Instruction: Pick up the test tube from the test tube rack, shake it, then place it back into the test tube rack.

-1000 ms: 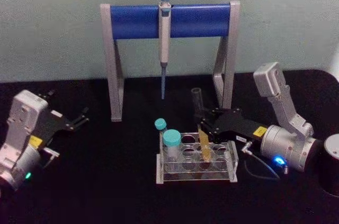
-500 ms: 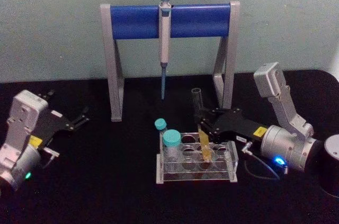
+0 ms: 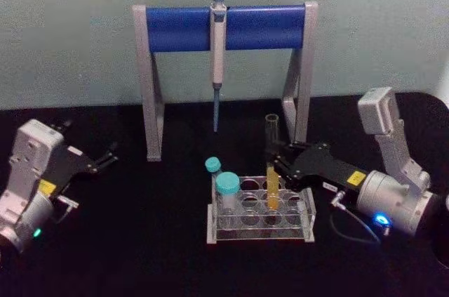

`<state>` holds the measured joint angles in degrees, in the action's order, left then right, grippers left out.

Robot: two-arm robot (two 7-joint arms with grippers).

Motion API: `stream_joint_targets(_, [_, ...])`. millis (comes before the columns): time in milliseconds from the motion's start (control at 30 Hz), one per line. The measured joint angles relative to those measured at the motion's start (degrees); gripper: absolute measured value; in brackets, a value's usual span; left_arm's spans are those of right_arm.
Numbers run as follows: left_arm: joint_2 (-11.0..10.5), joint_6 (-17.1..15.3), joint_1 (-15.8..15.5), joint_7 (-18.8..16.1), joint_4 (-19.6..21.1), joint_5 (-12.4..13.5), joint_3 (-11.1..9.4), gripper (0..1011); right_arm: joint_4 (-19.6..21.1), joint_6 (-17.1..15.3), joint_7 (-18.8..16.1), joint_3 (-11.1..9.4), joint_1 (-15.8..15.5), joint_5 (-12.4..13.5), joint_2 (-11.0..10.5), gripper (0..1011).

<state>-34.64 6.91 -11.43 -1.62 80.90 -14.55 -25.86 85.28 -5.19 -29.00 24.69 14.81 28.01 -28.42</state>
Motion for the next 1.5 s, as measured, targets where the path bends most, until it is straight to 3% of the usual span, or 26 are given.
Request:
stream_joint_targets(600, [0.0, 0.0, 0.0, 0.0, 0.0, 0.0, 0.0, 1009, 4.4, 5.1, -1.4, -3.2, -3.2, 4.0, -1.3, 214])
stream_joint_targets(1500, [0.0, 0.0, 0.0, 0.0, 0.0, 0.0, 0.0, 1010, 6.2, 4.5, 1.6, -4.5, -2.6, 3.2, -1.8, 214])
